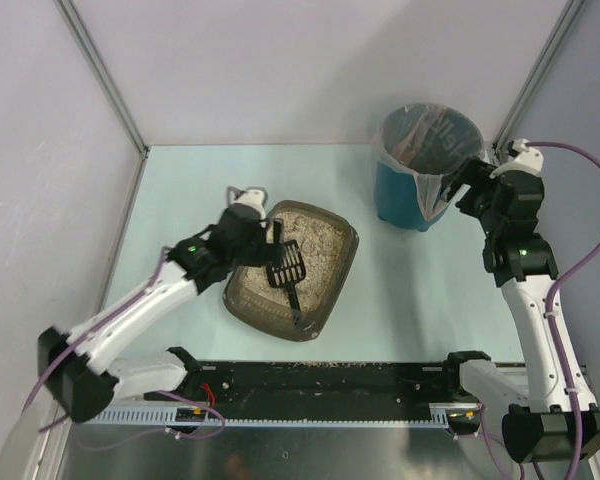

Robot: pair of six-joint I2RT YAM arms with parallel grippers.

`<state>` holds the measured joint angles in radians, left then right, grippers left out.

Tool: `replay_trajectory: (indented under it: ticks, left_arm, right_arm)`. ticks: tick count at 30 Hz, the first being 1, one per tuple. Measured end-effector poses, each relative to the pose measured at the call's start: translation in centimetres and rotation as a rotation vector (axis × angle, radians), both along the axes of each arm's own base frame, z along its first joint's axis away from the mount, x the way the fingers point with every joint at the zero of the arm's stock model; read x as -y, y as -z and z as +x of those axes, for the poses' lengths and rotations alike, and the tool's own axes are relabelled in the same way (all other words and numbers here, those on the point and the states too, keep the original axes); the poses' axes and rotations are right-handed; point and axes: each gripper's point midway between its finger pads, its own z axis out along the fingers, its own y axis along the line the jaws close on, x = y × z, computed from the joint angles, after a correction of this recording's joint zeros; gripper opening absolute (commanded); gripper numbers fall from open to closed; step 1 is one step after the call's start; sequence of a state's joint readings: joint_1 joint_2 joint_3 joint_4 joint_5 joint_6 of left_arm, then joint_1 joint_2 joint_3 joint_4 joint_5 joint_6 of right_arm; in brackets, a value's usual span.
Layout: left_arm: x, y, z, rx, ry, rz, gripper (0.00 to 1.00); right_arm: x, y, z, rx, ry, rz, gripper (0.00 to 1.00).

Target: Clean the litter box

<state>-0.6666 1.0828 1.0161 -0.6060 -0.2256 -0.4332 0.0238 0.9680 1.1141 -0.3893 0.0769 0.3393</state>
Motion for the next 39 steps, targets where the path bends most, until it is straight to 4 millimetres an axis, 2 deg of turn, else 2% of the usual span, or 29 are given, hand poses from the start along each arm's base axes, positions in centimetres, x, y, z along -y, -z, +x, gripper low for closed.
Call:
replay_trajectory:
  ticks: [3,5,6,12,16,22,33,39]
  left_arm:
    - [2.5,4.3,-0.5,-0.143,0.016,0.035,0.82]
    - [3.1,6.0,-0.8,-0.211,0.003,0.033,0.79]
    - [3.5,6.6,-1.0,-0.236,0.0,0.029,0.73]
    - [4.8,7.2,-1.7,-0.299,-0.032,-0.031,0.71]
    - [6.1,8.7,-2.2,-0.367,-0.069,-0.063,0.7]
    - [8.2,10.4,-4.4,-0.43,-0.079,-0.076,0.58]
    - [6.6,14.8,-5.7,-0.504,-0.184,-0.023,0.54]
    - [6.8,16.6,-4.8,-0.503,-0.179,0.041,0.54]
  right_arm:
    - [-2.0,0.3,-0.4,-0.013,-0.043,-0.012,0.86]
    - [-2.9,0.3,-0.8,-0.018,-0.058,-0.018,0.86]
    - [-3.1,0.3,-1.0,-0.02,-0.06,-0.021,0.87]
    - [-4.3,0.2,-1.6,-0.022,-0.073,-0.039,0.87]
    - [-4.6,0.2,-1.7,-0.023,-0.075,-0.042,0.88]
    - [-4.4,0.3,-1.6,-0.024,-0.065,-0.048,0.9]
    - [-4.5,0.2,-1.8,-0.023,-0.078,-0.047,0.9]
    - [-4.4,-0.3,-2.2,-0.007,-0.083,-0.053,0.86]
